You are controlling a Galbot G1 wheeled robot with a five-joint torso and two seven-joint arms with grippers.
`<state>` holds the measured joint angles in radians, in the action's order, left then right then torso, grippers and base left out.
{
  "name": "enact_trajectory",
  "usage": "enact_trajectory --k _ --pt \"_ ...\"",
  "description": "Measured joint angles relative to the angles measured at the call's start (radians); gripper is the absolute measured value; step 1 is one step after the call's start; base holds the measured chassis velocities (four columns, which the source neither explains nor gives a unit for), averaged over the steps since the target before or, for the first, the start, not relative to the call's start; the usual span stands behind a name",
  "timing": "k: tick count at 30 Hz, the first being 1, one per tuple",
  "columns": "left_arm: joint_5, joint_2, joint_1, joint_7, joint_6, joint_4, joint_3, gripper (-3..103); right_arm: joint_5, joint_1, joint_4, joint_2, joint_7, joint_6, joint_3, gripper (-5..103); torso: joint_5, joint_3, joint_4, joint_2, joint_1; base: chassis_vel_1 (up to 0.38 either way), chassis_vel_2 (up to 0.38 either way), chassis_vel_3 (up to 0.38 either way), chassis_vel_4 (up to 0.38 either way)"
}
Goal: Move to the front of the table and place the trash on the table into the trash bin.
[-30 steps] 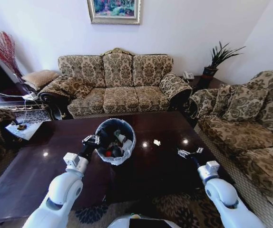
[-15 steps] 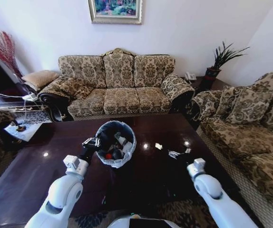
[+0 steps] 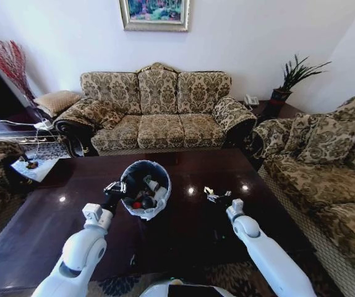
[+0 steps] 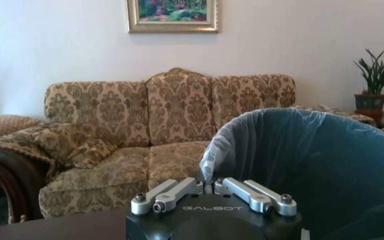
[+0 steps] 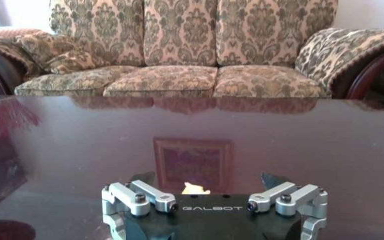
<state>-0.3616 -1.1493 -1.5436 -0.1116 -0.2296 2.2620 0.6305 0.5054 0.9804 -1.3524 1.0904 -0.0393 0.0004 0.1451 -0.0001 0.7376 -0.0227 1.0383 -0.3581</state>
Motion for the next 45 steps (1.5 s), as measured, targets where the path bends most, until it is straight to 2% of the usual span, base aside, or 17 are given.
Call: enact_trajectory --k 7,10,11,12,14,16,17,20,21,25,27,29,30,33,40,45 --pt "-0.008 0.015 0.014 -0.001 -0.001 -0.009 0.002 3 0.005 -0.037 0.073 0.024 -0.029 0.002 -0.012 101 -0.0001 0.0 0.0 0.0 0.0 0.0 0.0 0.0 0.0" --pt "-0.019 0.025 0.025 -0.001 -0.004 -0.012 0.002 3 0.007 -0.04 0.094 0.032 -0.053 0.003 -0.012 87 -0.0001 0.0 0.0001 0.0 0.0 0.0 0.0 0.0 0.0" --pt "-0.019 0.026 0.027 -0.001 -0.004 -0.012 0.002 3 0.007 -0.04 0.096 0.032 -0.058 0.002 -0.011 87 0.0 0.0 0.0001 0.0 0.0 0.0 0.0 0.0 0.0" --pt "-0.021 0.029 0.032 -0.002 -0.005 -0.015 0.002 3 0.007 -0.042 0.103 0.035 -0.073 0.002 -0.01 76 0.0 0.0 0.0 0.0 0.0 0.0 0.0 0.0 0.0" --pt "-0.022 0.03 0.035 -0.002 -0.005 -0.017 0.0 3 0.007 -0.043 0.105 0.036 -0.078 0.002 -0.01 76 0.0 0.0 0.0 0.0 0.0 0.0 0.0 0.0 0.0" --pt "-0.024 0.032 0.042 -0.002 -0.006 -0.022 -0.003 3 0.007 -0.047 0.11 0.037 -0.086 0.002 -0.011 65 0.0 0.0 0.0001 0.0 0.0 0.0 0.0 0.0 0.0" --pt "-0.024 0.032 0.042 -0.002 -0.006 -0.022 -0.003 3 0.007 -0.047 0.11 0.037 -0.086 0.002 -0.011 65 0.0 0.0 0.0001 0.0 0.0 0.0 0.0 0.0 0.0" --pt "-0.024 0.032 0.047 -0.002 -0.006 -0.026 -0.005 3 0.006 -0.056 0.115 0.038 -0.089 -0.001 -0.018 48 0.0 0.0 0.0 0.0 0.0 0.0 0.0 0.0 0.0" --pt "-0.024 0.032 0.047 -0.002 -0.006 -0.026 -0.005 3 0.006 -0.056 0.115 0.038 -0.089 -0.001 -0.018 48 0.0 0.0 0.0 0.0 0.0 0.0 0.0 0.0 0.0" --pt "-0.025 0.033 0.049 -0.001 -0.006 -0.027 -0.005 3 0.005 -0.068 0.129 0.042 -0.089 -0.004 -0.026 27 0.0 0.0 0.0 0.0 0.0 0.0 0.0 0.0 0.0" --pt "-0.026 0.034 0.049 -0.001 -0.006 -0.027 -0.005 3 0.005 -0.069 0.131 0.043 -0.089 -0.004 -0.027 27 -0.0001 0.0 0.0 0.0 0.0 0.0 0.0 0.0 0.0" --pt "-0.027 0.038 0.048 -0.001 -0.006 -0.025 -0.002 3 0.003 -0.075 0.144 0.046 -0.089 -0.004 -0.029 16 -0.0001 0.0 0.0 0.0 0.0 0.0 0.0 0.0 0.0" --pt "-0.027 0.038 0.048 -0.001 -0.006 -0.025 -0.002 3 0.003 -0.075 0.144 0.046 -0.089 -0.004 -0.029 16 -0.0001 0.0 0.0 0.0 0.0 0.0 0.0 0.0 0.0" --pt "-0.028 0.044 0.042 -0.001 -0.006 -0.013 0.002 3 0.001 -0.081 0.163 0.053 -0.089 -0.002 -0.029 1 0.0 0.0 0.0 0.0 0.0 0.0 0.0 0.0 0.0" --pt "-0.036 0.054 0.035 -0.002 -0.006 -0.004 0.007 3 -0.002 -0.078 0.164 0.052 -0.088 0.005 -0.025 -2 0.0 0.0 -0.0001 0.0 0.0 0.0 0.0 0.0 0.0" --pt "-0.039 0.063 0.036 -0.004 -0.01 -0.003 0.0 3 0.006 -0.047 0.097 0.043 -0.054 0.007 -0.002 -2 0.0 0.0 -0.0002 0.0 0.0 0.0 0.0 0.0 0.0"
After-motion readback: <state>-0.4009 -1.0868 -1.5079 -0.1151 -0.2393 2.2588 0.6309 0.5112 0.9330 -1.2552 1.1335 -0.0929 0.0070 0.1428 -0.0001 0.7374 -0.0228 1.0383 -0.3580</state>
